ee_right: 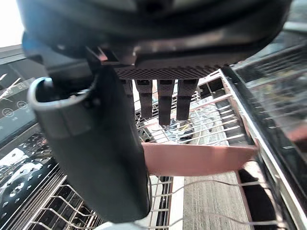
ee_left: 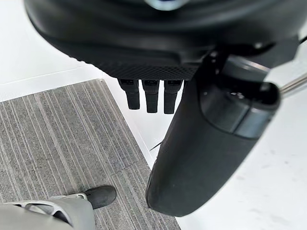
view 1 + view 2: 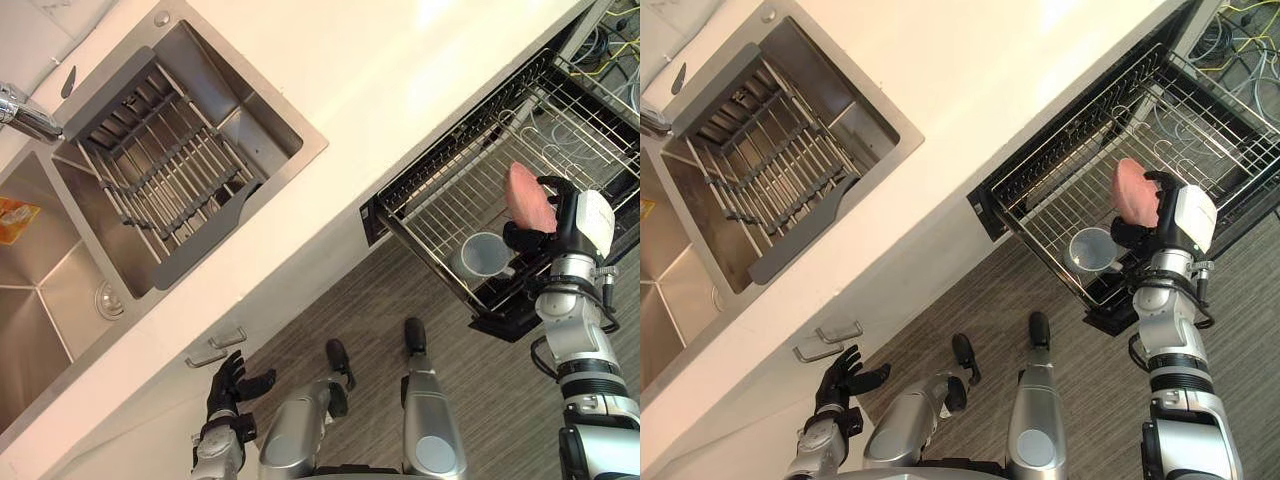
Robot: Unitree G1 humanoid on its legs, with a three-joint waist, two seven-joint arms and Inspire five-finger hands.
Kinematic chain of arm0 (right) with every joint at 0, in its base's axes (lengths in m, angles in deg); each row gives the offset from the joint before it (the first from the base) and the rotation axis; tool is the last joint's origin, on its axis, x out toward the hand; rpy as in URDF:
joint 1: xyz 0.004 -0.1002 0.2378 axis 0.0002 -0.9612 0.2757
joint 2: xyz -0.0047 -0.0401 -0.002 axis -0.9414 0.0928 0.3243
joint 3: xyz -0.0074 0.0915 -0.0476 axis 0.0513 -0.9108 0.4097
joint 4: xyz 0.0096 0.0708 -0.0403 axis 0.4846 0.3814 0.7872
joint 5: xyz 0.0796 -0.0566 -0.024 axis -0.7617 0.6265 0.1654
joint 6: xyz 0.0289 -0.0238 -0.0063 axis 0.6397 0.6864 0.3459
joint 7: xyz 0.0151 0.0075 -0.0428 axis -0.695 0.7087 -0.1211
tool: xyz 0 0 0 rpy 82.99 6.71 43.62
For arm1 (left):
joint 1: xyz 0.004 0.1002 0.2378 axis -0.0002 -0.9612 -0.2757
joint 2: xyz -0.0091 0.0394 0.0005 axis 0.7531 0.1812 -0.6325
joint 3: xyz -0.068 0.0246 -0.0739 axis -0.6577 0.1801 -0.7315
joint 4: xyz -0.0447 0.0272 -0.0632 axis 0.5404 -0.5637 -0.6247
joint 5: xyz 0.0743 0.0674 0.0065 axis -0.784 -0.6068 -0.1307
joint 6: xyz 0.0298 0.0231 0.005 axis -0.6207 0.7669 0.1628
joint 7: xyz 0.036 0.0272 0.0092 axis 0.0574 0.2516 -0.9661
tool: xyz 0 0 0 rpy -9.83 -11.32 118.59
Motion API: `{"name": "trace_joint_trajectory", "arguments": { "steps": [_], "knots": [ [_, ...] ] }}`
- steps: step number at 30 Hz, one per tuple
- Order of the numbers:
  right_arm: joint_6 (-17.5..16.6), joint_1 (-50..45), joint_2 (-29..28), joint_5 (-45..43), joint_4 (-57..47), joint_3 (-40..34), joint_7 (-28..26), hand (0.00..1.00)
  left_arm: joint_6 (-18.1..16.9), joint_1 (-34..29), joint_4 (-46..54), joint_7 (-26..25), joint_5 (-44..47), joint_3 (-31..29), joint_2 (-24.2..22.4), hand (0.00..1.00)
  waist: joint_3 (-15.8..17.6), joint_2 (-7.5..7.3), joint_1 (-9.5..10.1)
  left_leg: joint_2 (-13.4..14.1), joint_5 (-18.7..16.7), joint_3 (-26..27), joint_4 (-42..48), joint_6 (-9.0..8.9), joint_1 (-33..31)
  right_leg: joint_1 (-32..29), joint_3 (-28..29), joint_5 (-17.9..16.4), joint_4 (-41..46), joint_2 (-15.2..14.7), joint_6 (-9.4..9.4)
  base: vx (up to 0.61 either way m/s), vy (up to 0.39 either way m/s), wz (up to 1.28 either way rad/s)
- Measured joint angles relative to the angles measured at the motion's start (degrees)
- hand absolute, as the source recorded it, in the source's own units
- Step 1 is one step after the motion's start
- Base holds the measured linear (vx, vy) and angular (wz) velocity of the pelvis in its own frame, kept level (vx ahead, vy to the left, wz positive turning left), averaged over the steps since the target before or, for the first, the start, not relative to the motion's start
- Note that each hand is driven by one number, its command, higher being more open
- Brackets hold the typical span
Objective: Walk over to the sink, pick up the cup, carry it to the dishwasher, place the cup inside the dishwasher, then close the dishwasher door
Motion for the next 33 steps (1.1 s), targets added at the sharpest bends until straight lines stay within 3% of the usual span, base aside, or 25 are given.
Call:
{"name": "trace_joint_trajectory", "arguments": {
  "steps": [7, 10, 19, 26, 33],
  "knots": [
    [-0.02, -5.85, -4.05, -1.08, -12.81, -5.99, 0.71, 0.90, 0.45, 0.01, 0.60, -0.02, -0.12, -0.80, 0.00, 0.90, 0.03, -0.05, -0.23, 0.10, 0.04, -0.20, -0.27, 0.06, 1.02, 2.04, 0.47, 1.73, -2.42, 0.18, 0.30, 0.05, 0.002, -0.07],
    [-1.74, -8.27, -5.90, -4.64, -18.09, -8.87, 1.06, 0.90, 0.86, 0.00, 1.90, 0.11, -0.22, -1.70, -0.01, 0.90, 0.27, -0.41, -0.34, 0.06, -0.02, -0.20, -0.61, -0.01, 1.92, 2.85, 0.49, 1.72, -2.66, 0.44, 0.31, 0.01, -0.002, -0.01],
    [-8.73, -17.77, -12.04, -17.83, -29.78, -16.20, -1.25, 0.90, 1.80, -1.63, 1.87, 1.15, -1.29, -5.88, 0.55, 0.90, 0.06, -3.30, -1.53, 0.09, -1.38, 0.24, -0.52, -0.23, 3.39, 3.88, 1.45, 1.53, -2.97, 0.69, 0.49, -0.01, 0.001, -0.06],
    [-9.89, -23.58, -17.48, -30.30, -27.11, -24.78, -2.62, 0.90, 2.69, -2.20, 1.28, 1.76, -1.28, -7.96, 0.31, 0.90, -0.72, -4.50, -1.63, 0.25, -1.58, 0.24, -0.54, -0.26, 4.45, 5.16, 1.69, 1.39, -3.61, 0.89, 0.48, 0.02, -0.007, -0.03],
    [-10.03, -24.90, -20.94, -49.49, -17.04, -25.07, -6.72, 0.90, 2.72, -2.40, 1.58, 2.18, -1.21, -9.00, -0.06, 0.90, -1.58, -5.16, -1.46, 0.77, -1.91, 0.58, -0.80, -0.77, 5.67, 5.08, 1.67, -0.33, -1.16, 1.09, 0.09, 0.00, 0.000, 0.00]
  ]
}}
